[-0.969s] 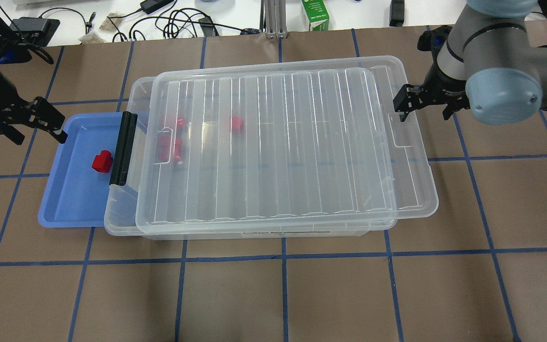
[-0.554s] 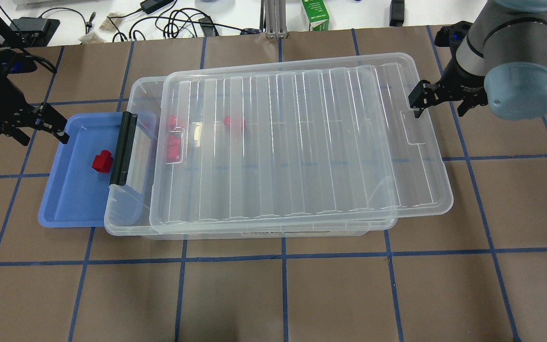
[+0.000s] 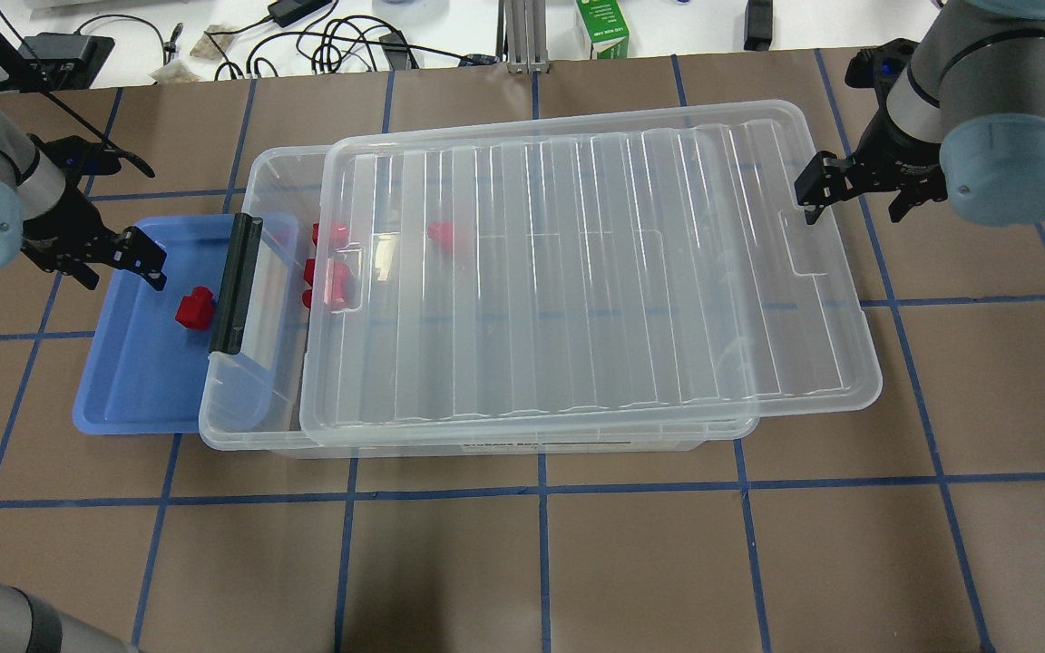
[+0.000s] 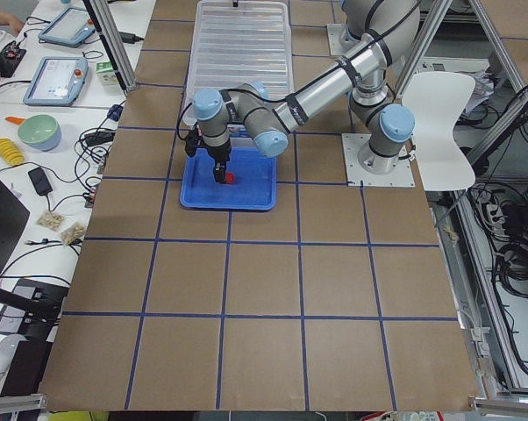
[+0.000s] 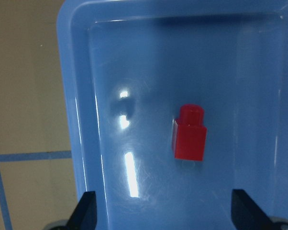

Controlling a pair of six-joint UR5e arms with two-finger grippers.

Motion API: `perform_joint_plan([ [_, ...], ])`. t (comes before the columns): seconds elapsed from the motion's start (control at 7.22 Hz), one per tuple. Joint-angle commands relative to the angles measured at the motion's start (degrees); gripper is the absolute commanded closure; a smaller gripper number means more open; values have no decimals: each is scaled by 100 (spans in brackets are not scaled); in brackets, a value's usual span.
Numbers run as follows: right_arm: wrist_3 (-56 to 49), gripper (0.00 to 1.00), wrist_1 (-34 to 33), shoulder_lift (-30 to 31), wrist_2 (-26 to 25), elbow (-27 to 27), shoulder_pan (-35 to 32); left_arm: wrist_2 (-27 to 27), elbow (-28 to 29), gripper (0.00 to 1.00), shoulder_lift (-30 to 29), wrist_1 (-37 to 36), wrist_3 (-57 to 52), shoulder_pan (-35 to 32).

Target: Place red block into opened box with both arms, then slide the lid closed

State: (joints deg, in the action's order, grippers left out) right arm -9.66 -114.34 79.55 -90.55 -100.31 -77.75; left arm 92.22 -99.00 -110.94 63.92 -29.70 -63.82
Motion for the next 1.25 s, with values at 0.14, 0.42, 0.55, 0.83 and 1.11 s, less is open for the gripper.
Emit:
perform_joint_plan([
  [0.14,-45,0,17,17,-15,2,128,15,-49,0,-410,-143,-19,-51],
  [0.42,-315,0,26,17,-103,-6,268,7,-58,0,-481,-196,8,-86],
  [0.55,-639,0,26,26,-95,-6,373,-37,-58,0,-490,-205,8,-130],
  [0.83,-713,0,26,26,-112,2,400,-2,-58,0,-577,-205,-1,-236],
  [1.11,-1133,0,43,43,-165,11,662,6,-49,0,-700,-231,-10,-236],
])
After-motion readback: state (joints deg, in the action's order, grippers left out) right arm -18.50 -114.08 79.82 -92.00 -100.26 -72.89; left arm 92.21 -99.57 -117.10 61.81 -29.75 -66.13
